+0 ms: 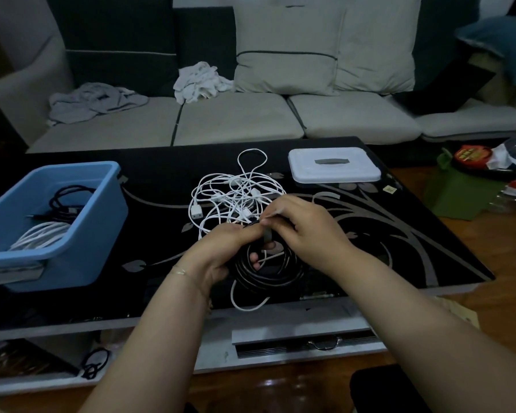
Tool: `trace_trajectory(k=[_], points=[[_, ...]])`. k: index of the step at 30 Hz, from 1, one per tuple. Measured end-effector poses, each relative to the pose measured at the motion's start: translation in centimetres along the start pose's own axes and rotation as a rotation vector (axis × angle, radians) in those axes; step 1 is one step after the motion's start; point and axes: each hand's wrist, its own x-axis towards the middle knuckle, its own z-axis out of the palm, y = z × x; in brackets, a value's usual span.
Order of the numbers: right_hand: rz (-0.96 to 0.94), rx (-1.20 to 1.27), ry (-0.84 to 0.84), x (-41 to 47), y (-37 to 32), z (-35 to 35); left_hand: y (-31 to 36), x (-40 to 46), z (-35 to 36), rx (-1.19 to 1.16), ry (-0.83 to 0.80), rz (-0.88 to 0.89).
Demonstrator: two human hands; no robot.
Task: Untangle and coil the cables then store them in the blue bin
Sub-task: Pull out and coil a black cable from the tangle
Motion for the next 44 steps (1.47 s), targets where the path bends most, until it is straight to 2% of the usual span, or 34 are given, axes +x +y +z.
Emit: trace_trajectory(k=[6, 10, 15, 19, 21, 24, 26, 32, 37, 39, 44], points=[[0.006, 0.045, 0.039, -0.1, -0.7, 0.1, -0.3, 0.0, -0.3, -0.061, 0.000, 0.014], [0.096, 0.035, 0.065, -0.1, -0.7, 0.1, -0.1, -0.4, -0.7, -0.086, -0.033, 0.029], [-0.135, -0.237, 0.059, 0.0, -1.0, -0.1, -0.4, -0.6, -0.1, -0.033, 0.003, 0.091], [-0.171, -0.314, 0.070, 0.0, -0.8, 0.2, -0.7, -0.7, 0.5, -0.006, 0.051, 0.060], [-0.112, -0.245, 0.047, 0.0, -0.9, 0.4, -0.9, -0.8, 0.5, 0.010, 0.052, 0.050], [0.150, 0.001, -0.063, 0.0, -0.7, 0.7, -1.2, -0.8, 0.4, 0.029, 0.051, 0.095], [0.253, 0.065, -0.146, -0.1, -0.4, 0.6, -1.4, -0.8, 0.2, 0.092, 0.063, 0.144], [0.237, -0.001, -0.298, -0.4, -1.0, -0.1, -1.9, -0.5, -0.5, 0.416, 0.050, 0.268], [0.138, -0.173, -0.310, -0.7, -2.0, 0.3, -1.9, -0.3, -0.5, 0.490, 0.147, 0.279], [0.112, -0.215, -0.288, -0.8, -2.5, 0.6, -1.8, -0.4, -0.4, 0.475, 0.128, 0.294], [0.170, -0.169, -0.256, -0.8, -2.8, 0.2, -1.8, -0.4, -0.5, 0.503, 0.132, 0.324]])
